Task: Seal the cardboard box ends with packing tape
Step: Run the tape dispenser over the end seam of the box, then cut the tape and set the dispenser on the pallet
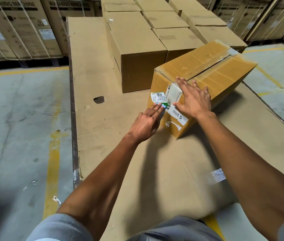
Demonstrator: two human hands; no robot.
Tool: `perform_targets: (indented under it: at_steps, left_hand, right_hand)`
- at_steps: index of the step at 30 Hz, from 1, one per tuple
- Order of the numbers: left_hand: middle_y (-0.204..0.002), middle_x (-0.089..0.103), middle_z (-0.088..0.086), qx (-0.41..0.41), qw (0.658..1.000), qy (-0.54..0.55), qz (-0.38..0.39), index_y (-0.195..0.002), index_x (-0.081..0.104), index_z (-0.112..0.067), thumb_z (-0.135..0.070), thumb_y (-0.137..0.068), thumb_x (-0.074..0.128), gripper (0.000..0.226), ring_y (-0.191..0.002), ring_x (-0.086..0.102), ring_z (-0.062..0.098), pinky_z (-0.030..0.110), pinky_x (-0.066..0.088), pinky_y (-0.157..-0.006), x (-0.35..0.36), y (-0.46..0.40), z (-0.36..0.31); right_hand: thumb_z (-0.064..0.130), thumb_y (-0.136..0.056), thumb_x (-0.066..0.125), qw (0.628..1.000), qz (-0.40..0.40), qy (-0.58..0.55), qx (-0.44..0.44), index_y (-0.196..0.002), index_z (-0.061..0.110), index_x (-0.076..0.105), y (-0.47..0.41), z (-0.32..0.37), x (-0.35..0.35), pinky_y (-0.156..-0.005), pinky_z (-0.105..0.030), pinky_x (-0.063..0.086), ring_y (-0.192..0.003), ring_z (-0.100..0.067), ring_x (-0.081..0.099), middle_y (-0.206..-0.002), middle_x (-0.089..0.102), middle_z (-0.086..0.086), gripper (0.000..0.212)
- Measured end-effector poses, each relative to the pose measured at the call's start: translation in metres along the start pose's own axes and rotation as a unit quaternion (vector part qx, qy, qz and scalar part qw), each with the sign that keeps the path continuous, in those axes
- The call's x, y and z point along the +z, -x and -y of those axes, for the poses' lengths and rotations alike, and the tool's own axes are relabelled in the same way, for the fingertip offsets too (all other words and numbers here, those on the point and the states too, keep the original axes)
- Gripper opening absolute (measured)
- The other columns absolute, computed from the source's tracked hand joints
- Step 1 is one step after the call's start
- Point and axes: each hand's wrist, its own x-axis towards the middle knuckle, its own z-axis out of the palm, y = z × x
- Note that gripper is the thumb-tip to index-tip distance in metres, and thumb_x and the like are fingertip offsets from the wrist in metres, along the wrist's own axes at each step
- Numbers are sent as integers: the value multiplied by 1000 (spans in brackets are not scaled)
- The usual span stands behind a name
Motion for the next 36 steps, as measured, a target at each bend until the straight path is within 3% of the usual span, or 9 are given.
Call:
perform_targets:
  at_steps: [5,10,16,21,26,28,30,32,36]
  left_hand:
    - [-149,67,11,-210,950,225,-54,-151,62,-5,-16,-106,62,46,-138,64,20,26,47,-117,-7,8,-3]
    - [-118,79,7,-353,808,470,-35,-143,68,-11,-9,-109,59,35,-72,70,12,27,49,-59,-22,9,2]
    - [-120,77,23,-381,715,586,-15,-134,74,-15,-7,-108,58,32,-100,68,33,34,59,-71,-33,19,21]
    - [-118,77,17,-380,678,630,-13,-133,70,-9,1,-109,55,30,-96,77,25,35,68,-76,-36,24,27]
    - [-120,77,17,-414,668,617,-32,-134,69,-7,-6,-102,68,33,-102,74,28,39,64,-91,-31,32,49]
    - [-122,78,15,-437,699,565,-36,-134,70,-10,-21,-98,76,39,-100,74,22,34,63,-86,-25,40,63]
    - [-129,76,10,-416,774,477,-15,-137,69,-17,-38,-99,77,45,-96,74,16,23,61,-72,-30,40,60]
    - [-138,71,0,-367,852,373,-8,-141,67,-25,-55,-93,77,57,-111,74,13,23,60,-82,-35,33,56]
    - [-148,60,-2,-207,970,122,42,-151,57,-28,-73,-85,77,83,-128,65,21,35,53,-102,-28,45,61]
  right_hand:
    - [56,-96,64,991,-67,69,-92,-170,24,9,8,8,11,-129,-67,5,-165,-28,12,-178,14,-5,97]
    - [39,-101,67,982,8,-71,-174,-166,26,27,4,38,21,-133,-52,10,-162,-30,24,-172,35,-7,78]
    - [31,-102,69,866,195,-460,9,-159,17,40,-11,67,32,-116,-33,42,-136,-18,57,-148,59,-1,65]
    - [37,-90,84,756,288,-570,143,-142,18,54,-21,83,68,-99,-47,60,-106,-21,76,-119,78,-8,64]
    - [21,-91,84,696,308,-620,191,-128,14,60,-31,97,87,-62,-29,56,-81,-15,70,-103,74,-3,45]
    - [18,-91,82,702,324,-599,209,-119,10,65,-34,115,101,-54,-25,45,-62,-16,58,-90,69,-9,34]
    - [19,-88,81,717,305,-586,221,-100,10,71,-34,119,106,-43,-21,34,-46,-14,43,-75,59,-12,18]
    - [27,-78,83,733,282,-570,242,-84,13,72,-41,116,108,-39,-20,32,-39,-15,41,-65,59,-9,19]
    - [39,-70,81,723,284,-557,294,-107,5,77,-46,121,133,-55,-38,64,-58,-27,74,-80,79,-12,50]
